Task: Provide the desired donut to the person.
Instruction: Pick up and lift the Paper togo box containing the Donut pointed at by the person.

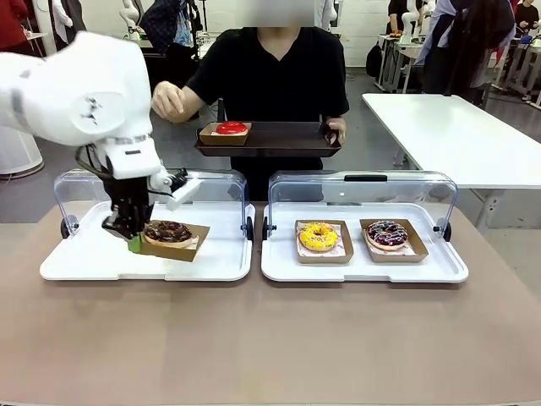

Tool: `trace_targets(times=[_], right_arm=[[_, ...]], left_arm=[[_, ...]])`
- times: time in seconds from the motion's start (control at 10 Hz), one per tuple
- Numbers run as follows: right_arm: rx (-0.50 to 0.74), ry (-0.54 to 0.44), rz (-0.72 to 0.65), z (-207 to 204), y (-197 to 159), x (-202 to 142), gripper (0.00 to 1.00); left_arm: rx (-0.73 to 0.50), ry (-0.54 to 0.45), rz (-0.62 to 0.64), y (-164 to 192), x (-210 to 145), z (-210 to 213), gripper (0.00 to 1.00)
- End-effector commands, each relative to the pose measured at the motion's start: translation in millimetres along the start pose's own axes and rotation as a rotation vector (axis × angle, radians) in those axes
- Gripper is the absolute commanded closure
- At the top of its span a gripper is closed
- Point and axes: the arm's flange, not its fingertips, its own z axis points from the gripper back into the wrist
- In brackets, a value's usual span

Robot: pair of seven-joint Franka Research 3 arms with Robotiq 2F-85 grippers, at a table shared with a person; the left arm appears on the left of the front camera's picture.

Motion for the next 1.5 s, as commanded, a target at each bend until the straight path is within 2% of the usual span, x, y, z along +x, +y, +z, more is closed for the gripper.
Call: trace_targets(times=[0.0, 0.4, 0.6, 0.9, 1.4], right_arm=[[0.009, -0.009, 0.004, 0.2, -0.4, -0.5, 0.0], [0.009, -0.009, 0.004, 0.2, -0.4, -0.5, 0.0], [0.009, -0.009, 0.004, 0.2, -0.4, -0.5, 0.0], [0.009, -0.009, 0.004, 0.2, -0.4, -0.5, 0.0], [0.009, -0.009, 0.004, 0.2, -0.4, -0.5, 0.0]], left_arm=[[0.053, 0.01, -0.015, -45.0, 14.0, 39.0, 1.0], [0.184, 0.03, 0.068, -76.2, 32.6, 128.1, 1.0], [0.226, 0.024, 0.091, -72.3, 29.4, 156.9, 1.0], [0.223, -0.026, 0.123, -50.2, 7.4, 166.6, 1.0], [0.191, -0.115, 0.079, -20.3, -34.0, 169.1, 1.0]])
